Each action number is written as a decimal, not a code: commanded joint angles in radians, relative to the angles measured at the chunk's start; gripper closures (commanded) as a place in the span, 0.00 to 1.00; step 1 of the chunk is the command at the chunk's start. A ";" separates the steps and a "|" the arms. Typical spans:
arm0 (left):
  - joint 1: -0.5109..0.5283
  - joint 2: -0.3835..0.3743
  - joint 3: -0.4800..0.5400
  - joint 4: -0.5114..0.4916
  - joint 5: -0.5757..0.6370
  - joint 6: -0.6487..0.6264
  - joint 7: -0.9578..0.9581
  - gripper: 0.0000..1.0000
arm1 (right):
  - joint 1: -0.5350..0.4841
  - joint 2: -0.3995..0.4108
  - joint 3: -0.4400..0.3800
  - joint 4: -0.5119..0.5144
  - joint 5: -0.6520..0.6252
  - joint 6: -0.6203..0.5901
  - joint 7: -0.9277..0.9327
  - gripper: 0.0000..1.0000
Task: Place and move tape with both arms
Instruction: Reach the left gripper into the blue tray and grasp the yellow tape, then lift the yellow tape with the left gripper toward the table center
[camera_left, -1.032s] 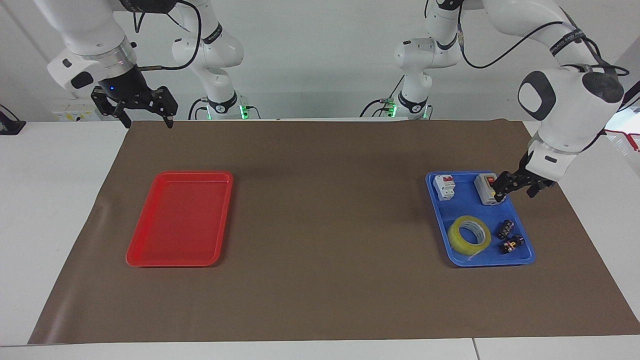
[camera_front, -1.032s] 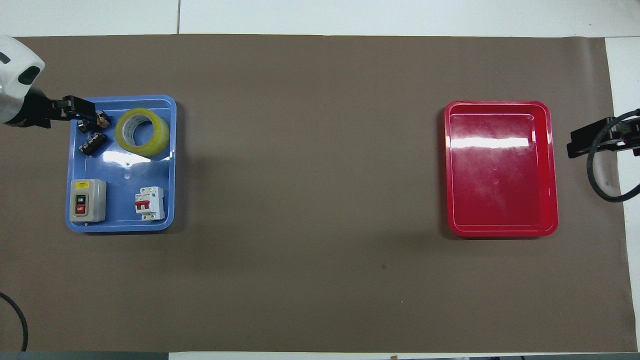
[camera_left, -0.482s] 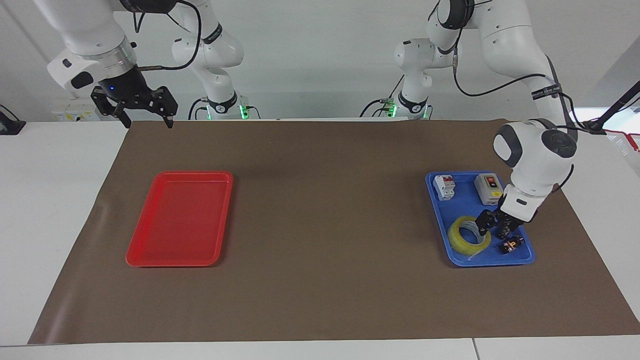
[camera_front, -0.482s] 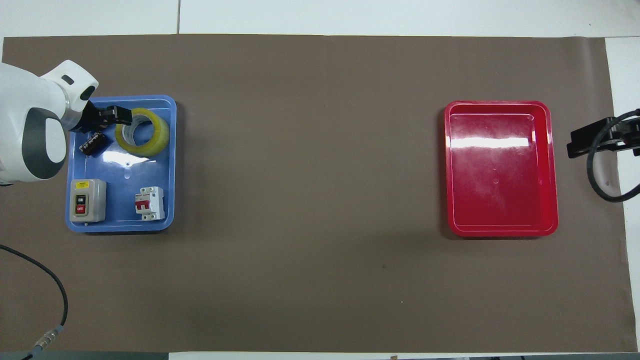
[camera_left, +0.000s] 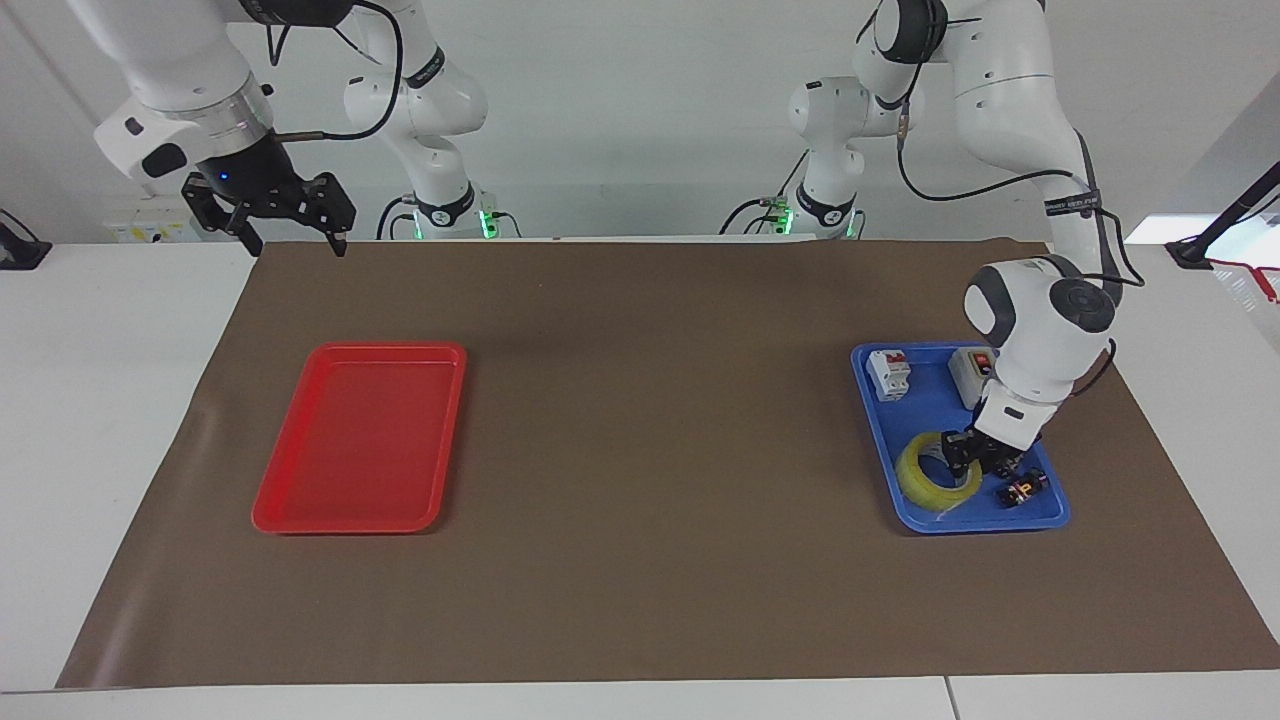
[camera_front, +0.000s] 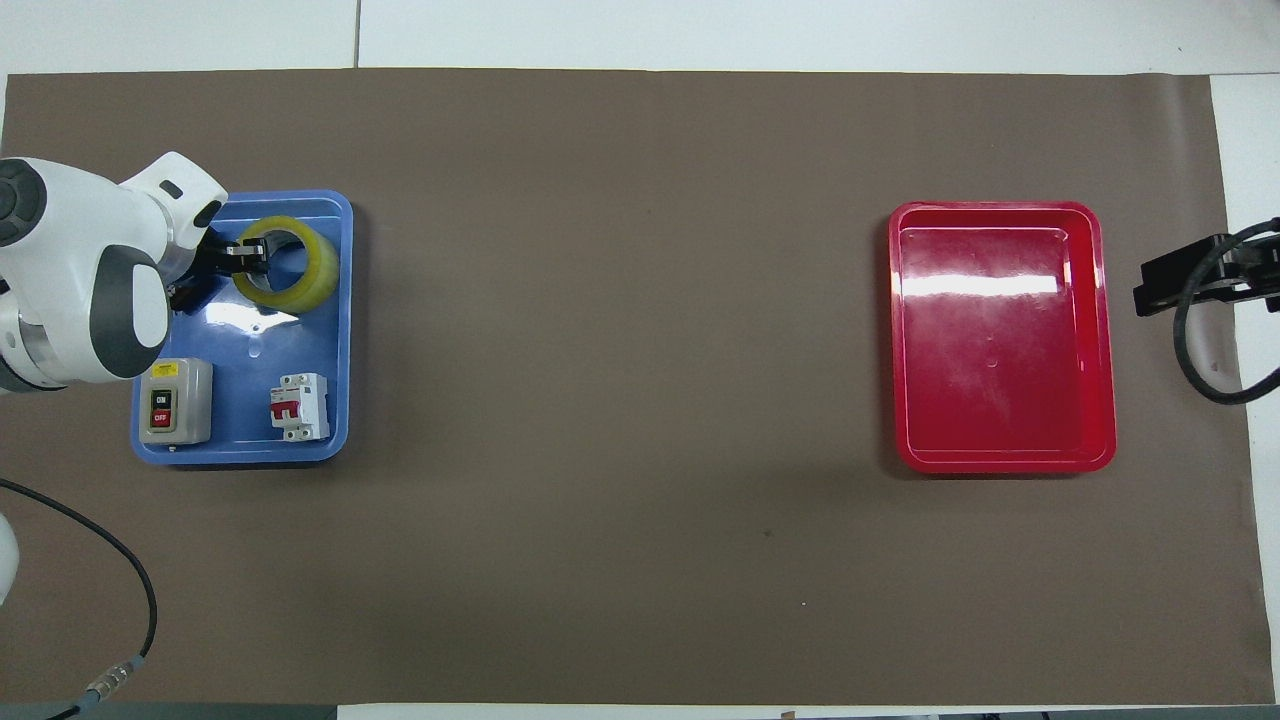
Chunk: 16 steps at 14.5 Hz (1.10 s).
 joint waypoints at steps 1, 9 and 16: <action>-0.008 -0.046 0.005 -0.014 -0.018 -0.037 0.003 1.00 | -0.019 -0.001 0.011 -0.003 0.008 0.013 -0.023 0.00; -0.130 -0.103 0.002 0.175 -0.016 -0.338 -0.150 1.00 | -0.017 -0.001 0.011 -0.003 0.008 0.013 -0.023 0.00; -0.489 -0.054 0.002 0.123 0.071 -0.233 -0.642 1.00 | -0.017 -0.001 0.011 -0.003 0.008 0.013 -0.023 0.00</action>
